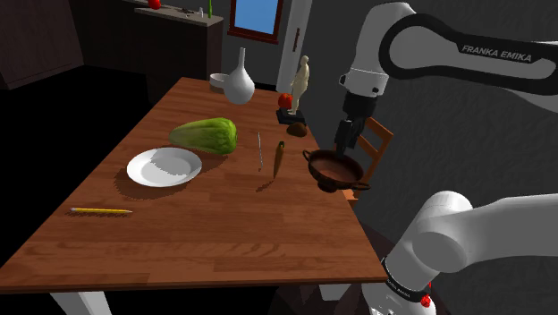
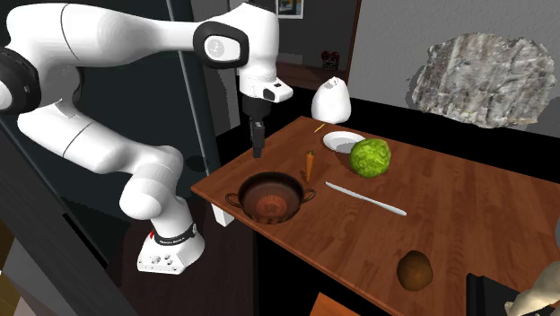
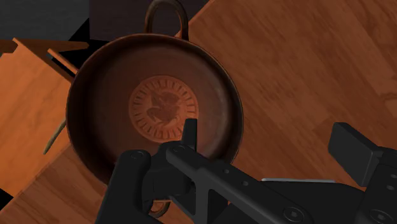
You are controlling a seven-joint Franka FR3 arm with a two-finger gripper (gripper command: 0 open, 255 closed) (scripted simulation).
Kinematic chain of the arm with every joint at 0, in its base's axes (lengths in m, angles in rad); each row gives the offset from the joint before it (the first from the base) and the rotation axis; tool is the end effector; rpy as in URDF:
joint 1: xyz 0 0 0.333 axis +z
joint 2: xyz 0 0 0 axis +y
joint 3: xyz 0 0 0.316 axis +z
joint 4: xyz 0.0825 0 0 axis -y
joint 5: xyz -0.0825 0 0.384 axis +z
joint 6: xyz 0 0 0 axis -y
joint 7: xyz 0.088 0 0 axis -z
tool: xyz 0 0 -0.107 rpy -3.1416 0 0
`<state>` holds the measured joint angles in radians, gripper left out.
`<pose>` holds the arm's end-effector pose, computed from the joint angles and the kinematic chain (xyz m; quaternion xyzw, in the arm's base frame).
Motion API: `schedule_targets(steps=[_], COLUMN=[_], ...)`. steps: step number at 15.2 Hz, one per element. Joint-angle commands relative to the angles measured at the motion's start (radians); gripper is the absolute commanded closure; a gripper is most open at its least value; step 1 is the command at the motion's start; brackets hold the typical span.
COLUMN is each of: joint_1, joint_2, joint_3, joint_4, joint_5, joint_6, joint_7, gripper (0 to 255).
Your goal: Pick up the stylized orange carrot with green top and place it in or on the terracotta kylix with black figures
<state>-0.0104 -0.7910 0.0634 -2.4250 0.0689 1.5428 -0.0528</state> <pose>0.2991 0.0279 0.5568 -0.9980 -0.0418 0.0459 0.0124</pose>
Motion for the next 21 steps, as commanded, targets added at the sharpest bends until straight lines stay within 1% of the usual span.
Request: schedule_targets(steps=[1, 5, 9, 15, 16, 21], joint_1=[0.000, 0.002, 0.001, 0.002, 0.003, 0.004], joint_2=[0.000, 0.165, 0.330, 0.576, 0.597, 0.597], joint_3=[0.000, 0.028, 0.055, 0.091, 0.094, 0.095], joint_4=[0.000, 0.080, 0.180, 0.367, 0.385, 0.317], joint_5=[0.000, 0.005, 0.000, -0.025, -0.028, -0.027], joint_6=[0.000, 0.083, 0.144, 0.196, 0.199, 0.266], joint_7=[0.000, 0.019, 0.041, 0.080, 0.083, 0.083], gripper=[0, 0, 0, 0, 0, 0])
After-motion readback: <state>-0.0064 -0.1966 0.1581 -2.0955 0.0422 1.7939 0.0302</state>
